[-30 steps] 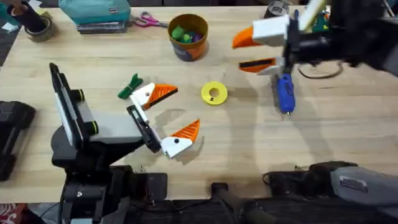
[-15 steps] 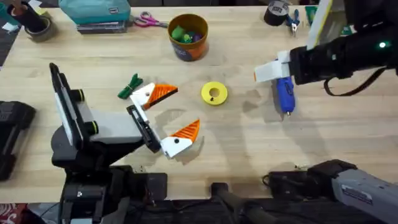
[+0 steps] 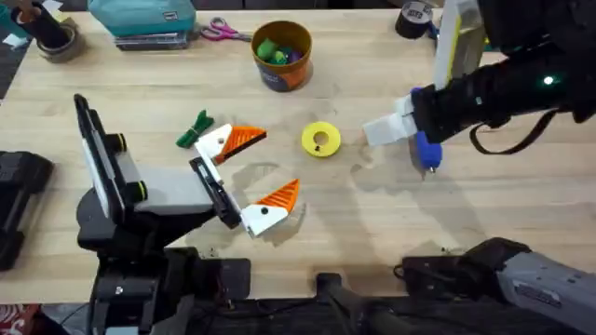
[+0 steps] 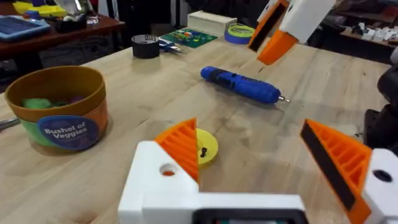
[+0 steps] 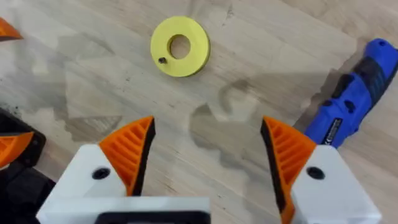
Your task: Pick up the gripper from the table and insert it into the empty holder that is missing its gripper. Then pick up a screw, insert it into the mounting hole, and use the screwdriver to tighten it. Finally, clean up the table by picking up the vegetable and placing it into the bucket.
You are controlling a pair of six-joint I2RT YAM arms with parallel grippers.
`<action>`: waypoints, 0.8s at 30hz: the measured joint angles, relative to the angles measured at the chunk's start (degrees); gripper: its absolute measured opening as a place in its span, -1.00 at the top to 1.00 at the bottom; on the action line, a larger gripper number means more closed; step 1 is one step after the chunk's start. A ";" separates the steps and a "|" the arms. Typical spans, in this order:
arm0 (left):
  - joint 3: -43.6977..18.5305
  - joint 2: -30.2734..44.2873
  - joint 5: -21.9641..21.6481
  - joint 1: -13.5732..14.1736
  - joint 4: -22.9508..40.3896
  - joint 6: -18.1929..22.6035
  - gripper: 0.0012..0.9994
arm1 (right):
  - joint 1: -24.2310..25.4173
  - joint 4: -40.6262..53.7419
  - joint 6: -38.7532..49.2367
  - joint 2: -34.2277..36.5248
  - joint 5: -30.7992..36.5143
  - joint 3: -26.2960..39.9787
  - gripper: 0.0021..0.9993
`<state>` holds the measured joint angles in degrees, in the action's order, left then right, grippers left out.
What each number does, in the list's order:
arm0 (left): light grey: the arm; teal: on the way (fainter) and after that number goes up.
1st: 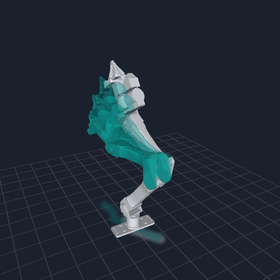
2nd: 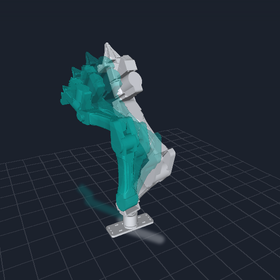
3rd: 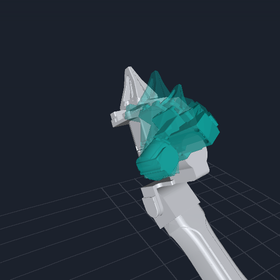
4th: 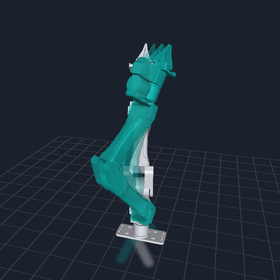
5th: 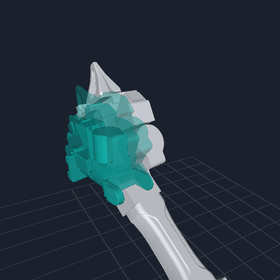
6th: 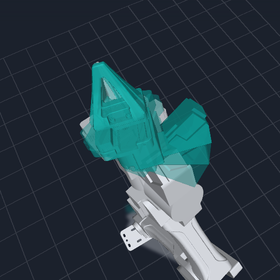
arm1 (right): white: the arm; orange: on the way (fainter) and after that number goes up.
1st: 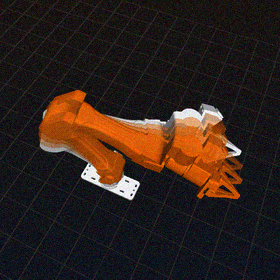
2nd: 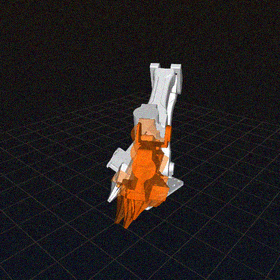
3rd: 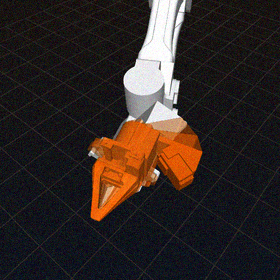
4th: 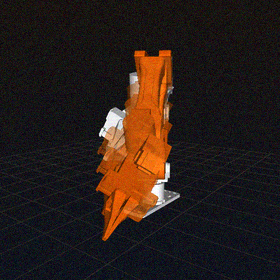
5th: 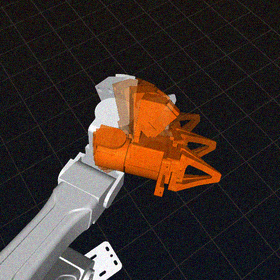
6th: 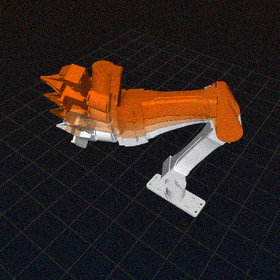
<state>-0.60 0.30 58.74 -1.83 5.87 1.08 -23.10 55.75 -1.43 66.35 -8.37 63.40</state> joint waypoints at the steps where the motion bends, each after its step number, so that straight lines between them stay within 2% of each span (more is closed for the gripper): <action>1: 0.00 0.00 0.00 0.00 0.00 0.00 -0.97 | -0.31 0.00 0.00 0.00 0.01 0.00 -1.00; 14: 0.00 0.00 0.00 0.00 0.00 0.00 -0.97 | -5.89 -0.46 0.29 3.00 0.23 0.15 -1.00; 24: 0.00 0.00 0.00 0.00 0.00 0.00 -0.97 | -11.40 -0.44 5.38 4.15 1.98 0.15 -1.00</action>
<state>-0.60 0.30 58.74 -1.83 5.87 1.08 -34.50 55.31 3.95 70.50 -6.39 63.55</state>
